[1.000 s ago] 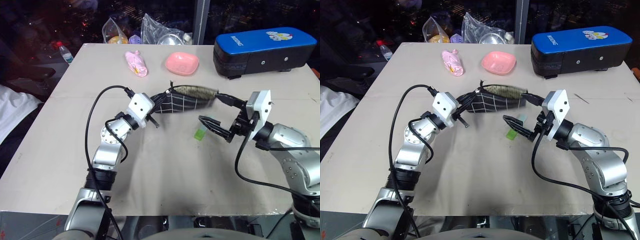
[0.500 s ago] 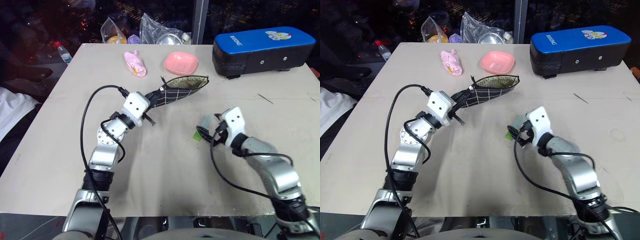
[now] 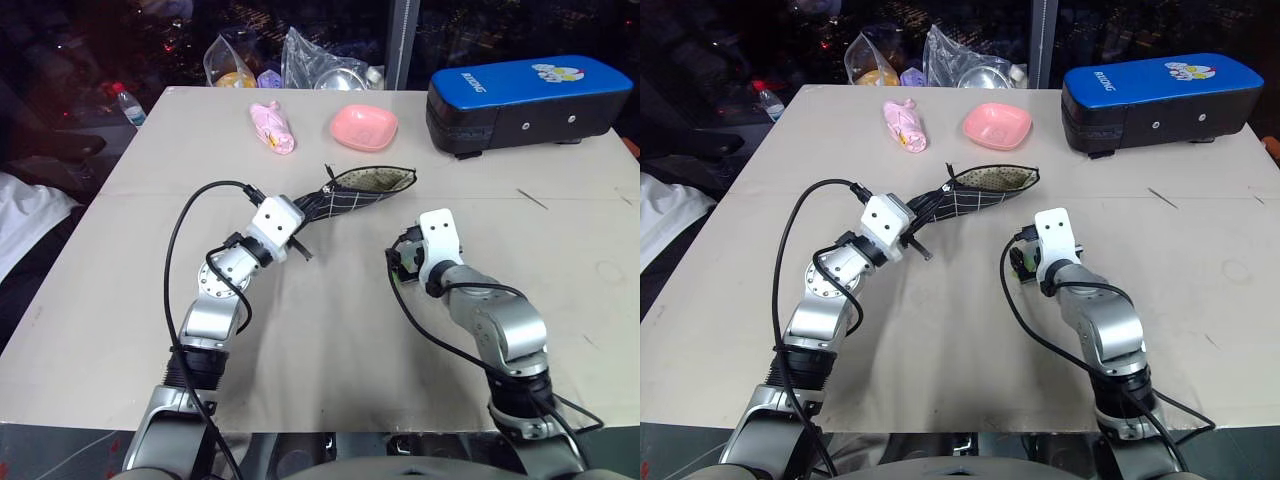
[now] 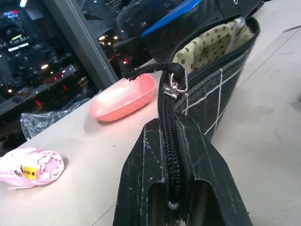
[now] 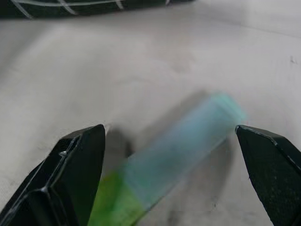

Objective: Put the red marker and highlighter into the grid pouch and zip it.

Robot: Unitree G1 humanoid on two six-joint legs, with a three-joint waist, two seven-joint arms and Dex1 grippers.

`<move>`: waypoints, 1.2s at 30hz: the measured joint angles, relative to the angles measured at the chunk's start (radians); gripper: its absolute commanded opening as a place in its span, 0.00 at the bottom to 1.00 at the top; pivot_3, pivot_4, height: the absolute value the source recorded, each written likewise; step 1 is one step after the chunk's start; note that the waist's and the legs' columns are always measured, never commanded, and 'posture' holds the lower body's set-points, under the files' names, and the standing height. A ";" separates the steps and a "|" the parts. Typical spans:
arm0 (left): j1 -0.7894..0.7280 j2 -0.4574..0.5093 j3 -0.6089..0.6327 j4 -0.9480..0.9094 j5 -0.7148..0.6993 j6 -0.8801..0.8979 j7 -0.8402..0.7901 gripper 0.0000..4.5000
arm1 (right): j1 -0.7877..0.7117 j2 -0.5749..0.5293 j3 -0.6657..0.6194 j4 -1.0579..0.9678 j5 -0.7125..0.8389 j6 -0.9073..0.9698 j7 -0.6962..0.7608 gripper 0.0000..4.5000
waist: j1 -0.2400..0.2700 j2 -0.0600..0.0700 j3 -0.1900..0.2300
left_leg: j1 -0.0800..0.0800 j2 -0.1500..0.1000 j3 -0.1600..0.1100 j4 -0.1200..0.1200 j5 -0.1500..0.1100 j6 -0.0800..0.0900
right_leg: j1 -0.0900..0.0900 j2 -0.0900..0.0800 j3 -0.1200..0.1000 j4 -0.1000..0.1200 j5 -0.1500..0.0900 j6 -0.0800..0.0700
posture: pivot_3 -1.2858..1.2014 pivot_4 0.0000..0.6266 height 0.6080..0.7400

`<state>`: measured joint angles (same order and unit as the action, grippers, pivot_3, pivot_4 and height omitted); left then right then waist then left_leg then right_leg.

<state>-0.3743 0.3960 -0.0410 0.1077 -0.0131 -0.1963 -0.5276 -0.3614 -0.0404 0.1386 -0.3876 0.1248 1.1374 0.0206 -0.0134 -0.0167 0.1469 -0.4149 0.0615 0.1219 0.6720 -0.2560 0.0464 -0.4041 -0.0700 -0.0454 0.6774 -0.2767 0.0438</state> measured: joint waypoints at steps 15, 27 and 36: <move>0.000 -0.015 -0.009 -0.002 0.013 -0.004 0.007 0.00 | 0.015 -0.001 -0.012 -0.018 0.001 0.060 0.002 0.21 | 0.002 -0.002 -0.001 | 0.000 0.000 -0.001 0.000 0.000 0.000 | 0.000 0.000 -0.001 -0.001 0.000 0.000 | 0.52 0.24 1.00; 0.000 -0.031 -0.012 -0.001 0.019 -0.008 0.009 0.00 | -0.010 -0.318 -0.055 0.029 -0.022 -0.130 0.152 0.07 | 0.003 -0.001 0.001 | -0.002 -0.004 -0.001 0.000 -0.001 0.002 | 0.000 -0.003 0.000 -0.003 0.000 0.000 | 0.52 0.24 1.00; -0.012 -0.028 -0.056 0.003 0.031 -0.030 -0.035 0.00 | -0.240 -0.806 0.077 0.204 -0.222 -0.955 0.610 0.07 | -0.003 0.001 0.003 | 0.000 -0.001 0.000 -0.004 0.000 0.001 | 0.000 0.002 0.000 -0.006 0.000 0.000 | 0.52 0.24 1.00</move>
<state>-0.3864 0.3682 -0.0974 0.1105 0.0176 -0.2266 -0.5627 -0.6011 -0.8461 0.2152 -0.1832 -0.0970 0.1826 0.6307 -0.0165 -0.0159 0.1495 -0.4151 0.0600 0.1220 0.6684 -0.2563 0.0470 -0.4043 -0.0675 -0.0457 0.6715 -0.2769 0.0439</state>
